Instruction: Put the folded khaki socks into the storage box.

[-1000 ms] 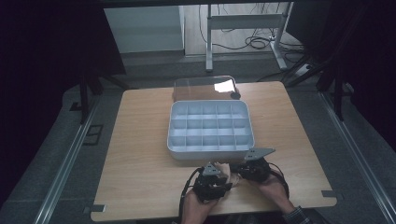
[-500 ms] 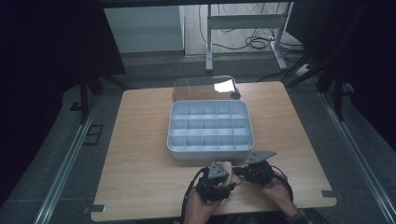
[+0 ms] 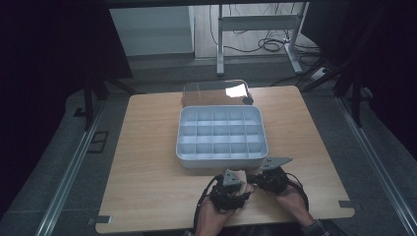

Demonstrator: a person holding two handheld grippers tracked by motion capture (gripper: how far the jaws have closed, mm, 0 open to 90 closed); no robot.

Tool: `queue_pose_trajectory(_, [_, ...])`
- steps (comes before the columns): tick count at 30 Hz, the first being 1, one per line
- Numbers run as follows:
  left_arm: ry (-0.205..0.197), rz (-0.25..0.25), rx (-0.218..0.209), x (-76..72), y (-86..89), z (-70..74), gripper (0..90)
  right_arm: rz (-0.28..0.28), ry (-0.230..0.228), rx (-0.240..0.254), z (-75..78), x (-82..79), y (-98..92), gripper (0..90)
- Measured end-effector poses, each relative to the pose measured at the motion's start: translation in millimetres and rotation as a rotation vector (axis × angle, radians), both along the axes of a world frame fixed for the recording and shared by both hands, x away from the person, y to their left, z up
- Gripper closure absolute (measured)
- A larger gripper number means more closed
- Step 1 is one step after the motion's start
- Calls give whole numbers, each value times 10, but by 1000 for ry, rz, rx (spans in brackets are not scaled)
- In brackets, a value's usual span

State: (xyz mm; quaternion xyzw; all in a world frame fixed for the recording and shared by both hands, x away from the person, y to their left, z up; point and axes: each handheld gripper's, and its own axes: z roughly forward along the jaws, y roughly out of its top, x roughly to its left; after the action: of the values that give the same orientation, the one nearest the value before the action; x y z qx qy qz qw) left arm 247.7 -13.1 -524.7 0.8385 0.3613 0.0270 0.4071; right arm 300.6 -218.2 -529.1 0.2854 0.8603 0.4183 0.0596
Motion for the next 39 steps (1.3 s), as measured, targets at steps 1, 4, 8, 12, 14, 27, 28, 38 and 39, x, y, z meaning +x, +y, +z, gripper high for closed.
queue_pose_trajectory(1, [3,1,3,5,5,-6,537,-8,-12,1,32,-2,-16,899])
queue_pose_trajectory(4, [7,0,-6,15,15,-22,537,-19,-31,36,147,-17,-66,898])
queue_pose_trajectory(8, [6,0,0,14,5,-9,534,14,-41,68,258,-65,3,896])
queue_pose_trajectory(12, [4,2,-2,11,2,-17,532,59,-37,97,297,-96,135,883])
queue_pose_trajectory(14, [4,0,-3,0,4,-10,519,72,-32,70,256,-84,198,882])
queue_pose_trajectory(27, [-26,101,-37,163,318,155,462,17,14,29,38,17,24,893])
queue_pose_trajectory(28, [-30,115,-41,193,329,149,461,20,14,25,30,19,32,897])
queue_pose_trajectory(38, [-65,166,-32,264,357,119,422,113,13,15,-7,-64,179,900])
queue_pose_trajectory(39, [-67,169,-28,270,357,106,419,127,11,15,-9,-76,196,900])
